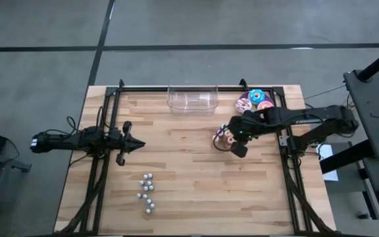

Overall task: Pick & Place food coloring
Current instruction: Put the large orange food coloring bottle into the transparent bin

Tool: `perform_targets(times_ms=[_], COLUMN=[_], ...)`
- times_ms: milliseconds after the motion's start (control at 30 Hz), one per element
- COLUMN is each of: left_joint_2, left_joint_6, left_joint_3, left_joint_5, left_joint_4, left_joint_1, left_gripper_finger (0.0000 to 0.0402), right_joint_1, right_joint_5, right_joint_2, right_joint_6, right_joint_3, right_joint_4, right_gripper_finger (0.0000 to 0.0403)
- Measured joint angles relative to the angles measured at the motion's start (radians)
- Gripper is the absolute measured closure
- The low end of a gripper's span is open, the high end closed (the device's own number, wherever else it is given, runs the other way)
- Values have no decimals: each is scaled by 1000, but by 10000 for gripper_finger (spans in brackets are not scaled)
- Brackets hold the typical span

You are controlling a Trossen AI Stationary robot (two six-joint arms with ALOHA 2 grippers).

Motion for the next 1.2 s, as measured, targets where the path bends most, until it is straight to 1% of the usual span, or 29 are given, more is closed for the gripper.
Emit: perform_targets(times_ms=[133, 233, 433, 567, 800, 1200], left_joint_2=[0, 0, 0, 0, 0, 0], left_joint_6=[0, 0, 0, 0, 0, 0], left_joint_3=[0, 0, 0, 0, 0, 0], left_joint_5=[0, 0, 0, 0, 0, 0], left_joint_4=[0, 0, 0, 0, 0, 0], left_joint_1=[0, 0, 0, 0, 0, 0], left_gripper_finger=[402, 402, 402, 402, 402, 402], right_joint_1=[0, 0, 0, -6, -32, -87], right_joint_5=[-1, -13, -126, -133, -134, -129], right_joint_2=[2, 4, 4, 5, 38, 144], right_joint_6=[12, 54, 67, 84, 75, -37], right_joint_3=[0, 0, 0, 2, 4, 4], right_joint_4=[3, 2, 2, -8, -16, -15], right_gripper_finger=[323, 294, 244, 220, 203, 202])
